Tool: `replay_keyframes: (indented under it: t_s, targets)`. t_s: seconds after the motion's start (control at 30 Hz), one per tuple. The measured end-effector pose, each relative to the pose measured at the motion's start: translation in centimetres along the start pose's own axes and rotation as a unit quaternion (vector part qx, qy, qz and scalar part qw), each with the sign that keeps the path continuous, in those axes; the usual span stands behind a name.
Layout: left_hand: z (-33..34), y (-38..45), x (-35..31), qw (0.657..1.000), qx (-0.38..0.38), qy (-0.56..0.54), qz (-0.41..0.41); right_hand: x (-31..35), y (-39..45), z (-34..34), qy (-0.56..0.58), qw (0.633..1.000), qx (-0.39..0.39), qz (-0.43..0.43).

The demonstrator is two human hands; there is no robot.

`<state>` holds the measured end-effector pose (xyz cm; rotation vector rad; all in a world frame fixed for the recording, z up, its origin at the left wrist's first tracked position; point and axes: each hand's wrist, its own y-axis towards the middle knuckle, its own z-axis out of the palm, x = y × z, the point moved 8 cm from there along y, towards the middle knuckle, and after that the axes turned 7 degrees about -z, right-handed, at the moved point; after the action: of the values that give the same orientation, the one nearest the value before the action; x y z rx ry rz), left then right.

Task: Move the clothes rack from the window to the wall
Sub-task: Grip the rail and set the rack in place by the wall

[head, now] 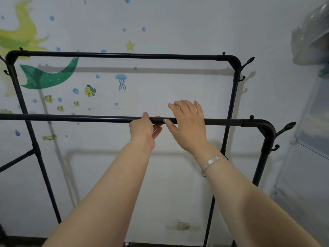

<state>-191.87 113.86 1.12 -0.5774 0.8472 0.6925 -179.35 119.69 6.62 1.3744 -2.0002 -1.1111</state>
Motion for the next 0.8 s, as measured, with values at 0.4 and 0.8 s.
replay_keyframes:
  t_s: [0.4,0.8]
  targets:
    - [-8.9,-3.3,-9.7,0.751,-0.238,0.436,0.434,4.5,0.9,3.0,-0.015,0.998,0.062,0.023]
    - [-24.0,8.2,-17.6,0.914,-0.303,0.234,0.136,6.0,2.8,4.5,0.021,0.995,0.059,0.076]
